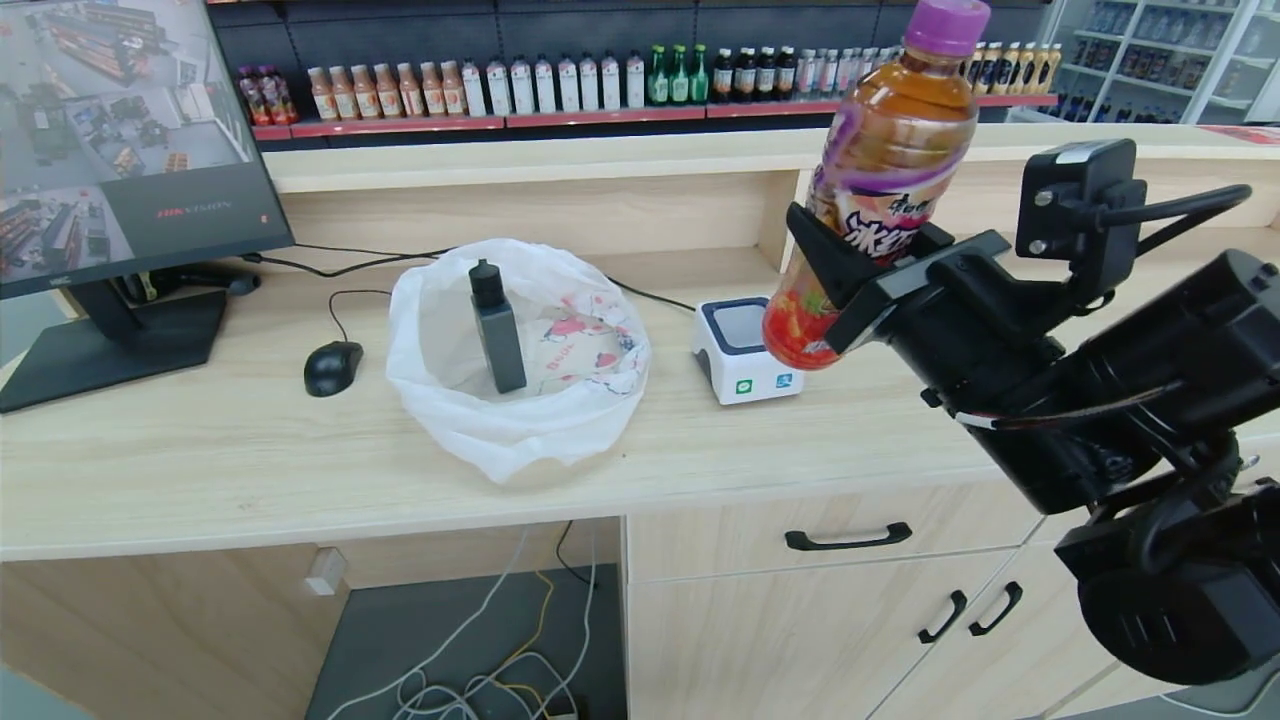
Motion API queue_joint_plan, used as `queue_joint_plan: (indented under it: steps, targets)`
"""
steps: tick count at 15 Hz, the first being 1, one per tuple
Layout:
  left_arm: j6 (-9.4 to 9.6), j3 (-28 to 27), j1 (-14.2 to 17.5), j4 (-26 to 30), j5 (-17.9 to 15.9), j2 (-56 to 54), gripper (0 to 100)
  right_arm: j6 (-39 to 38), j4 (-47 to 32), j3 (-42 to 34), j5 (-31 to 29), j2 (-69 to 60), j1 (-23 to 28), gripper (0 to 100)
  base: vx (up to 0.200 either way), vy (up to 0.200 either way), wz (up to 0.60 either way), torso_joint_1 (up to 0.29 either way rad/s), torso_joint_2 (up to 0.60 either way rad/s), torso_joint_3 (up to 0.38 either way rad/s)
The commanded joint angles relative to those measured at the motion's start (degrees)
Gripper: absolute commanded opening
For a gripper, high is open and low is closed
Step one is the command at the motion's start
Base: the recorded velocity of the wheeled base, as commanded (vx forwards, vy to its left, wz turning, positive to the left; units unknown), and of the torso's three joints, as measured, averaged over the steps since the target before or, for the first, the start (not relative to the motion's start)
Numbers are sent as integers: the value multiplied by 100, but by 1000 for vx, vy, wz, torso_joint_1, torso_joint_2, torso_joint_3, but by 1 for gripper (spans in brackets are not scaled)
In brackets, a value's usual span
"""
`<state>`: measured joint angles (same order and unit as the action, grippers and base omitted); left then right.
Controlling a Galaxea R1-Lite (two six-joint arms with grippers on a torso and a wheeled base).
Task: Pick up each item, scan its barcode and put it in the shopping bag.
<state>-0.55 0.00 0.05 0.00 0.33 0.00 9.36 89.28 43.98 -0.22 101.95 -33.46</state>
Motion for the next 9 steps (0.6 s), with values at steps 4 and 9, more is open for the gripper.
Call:
queue_joint_plan:
  steps: [4, 9]
  targets:
    - [-7, 0, 4, 0, 2, 0, 100, 39, 54, 207, 13, 308, 314, 0, 0, 0, 0, 0, 0, 0]
    - [-24, 0, 4, 0, 2, 0, 100, -110, 72, 110, -4, 431, 297, 0, 0, 80, 0, 0, 0, -1]
